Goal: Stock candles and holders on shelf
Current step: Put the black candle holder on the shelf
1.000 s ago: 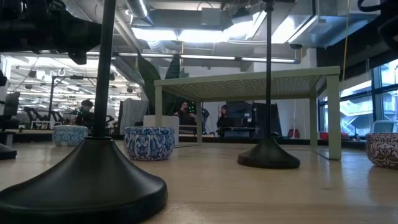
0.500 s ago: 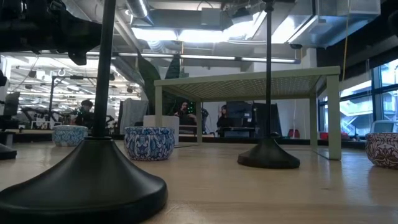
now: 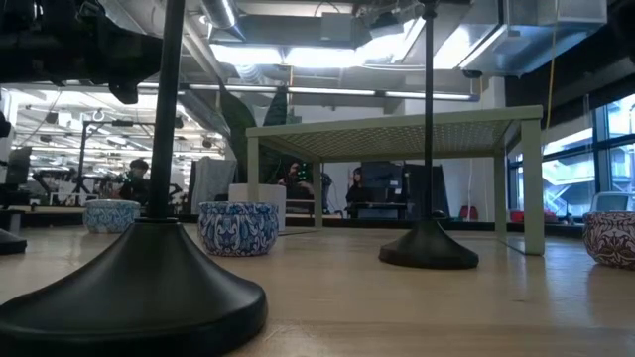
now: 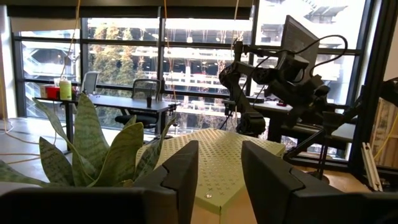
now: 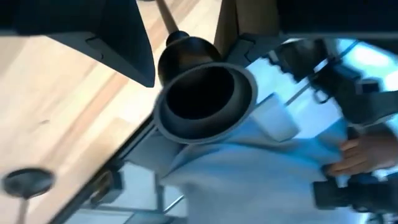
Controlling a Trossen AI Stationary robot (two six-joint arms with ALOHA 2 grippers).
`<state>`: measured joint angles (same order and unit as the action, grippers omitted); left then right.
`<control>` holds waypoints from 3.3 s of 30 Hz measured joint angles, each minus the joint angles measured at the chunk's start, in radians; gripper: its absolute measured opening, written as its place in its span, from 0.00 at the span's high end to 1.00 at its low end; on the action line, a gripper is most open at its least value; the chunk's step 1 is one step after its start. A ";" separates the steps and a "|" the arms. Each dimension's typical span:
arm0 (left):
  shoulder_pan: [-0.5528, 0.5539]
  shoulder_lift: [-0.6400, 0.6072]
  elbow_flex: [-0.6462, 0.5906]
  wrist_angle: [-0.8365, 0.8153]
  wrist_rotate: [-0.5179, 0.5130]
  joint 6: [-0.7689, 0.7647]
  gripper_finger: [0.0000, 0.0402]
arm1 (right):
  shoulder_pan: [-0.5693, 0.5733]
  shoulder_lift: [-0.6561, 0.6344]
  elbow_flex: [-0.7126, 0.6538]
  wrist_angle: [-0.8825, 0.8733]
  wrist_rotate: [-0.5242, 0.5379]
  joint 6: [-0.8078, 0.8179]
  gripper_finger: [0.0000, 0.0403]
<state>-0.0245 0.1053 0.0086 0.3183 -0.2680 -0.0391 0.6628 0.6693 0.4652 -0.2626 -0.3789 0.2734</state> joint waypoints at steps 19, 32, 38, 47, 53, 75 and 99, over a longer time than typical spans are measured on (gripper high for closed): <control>0.000 0.000 0.000 0.000 -0.001 0.000 0.71 | 0.002 0.000 -0.001 0.131 0.369 0.015 0.89; 0.000 0.000 0.000 -0.001 -0.003 -0.001 0.71 | 0.002 -0.005 0.051 0.388 0.745 0.073 0.90; 0.000 0.000 0.000 -0.003 -0.003 -0.008 0.71 | 0.002 -0.005 0.137 0.331 0.912 0.080 0.90; 0.000 0.000 0.000 -0.011 -0.002 -0.052 0.72 | -0.011 -0.005 0.284 0.192 1.380 -0.215 0.90; 0.000 0.000 0.000 -0.011 -0.002 -0.053 0.72 | -0.091 -0.006 0.296 0.183 1.892 -0.383 0.90; 0.000 0.013 0.137 0.128 0.067 -0.052 0.72 | -0.364 0.066 0.295 -0.090 1.577 0.083 0.90; 0.000 0.390 0.339 0.053 0.158 0.242 0.64 | -0.511 0.070 0.296 -0.039 1.322 0.030 0.88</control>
<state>-0.0246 0.4957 0.3477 0.3714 -0.1097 0.2028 0.1523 0.7395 0.7612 -0.3015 0.9426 0.3034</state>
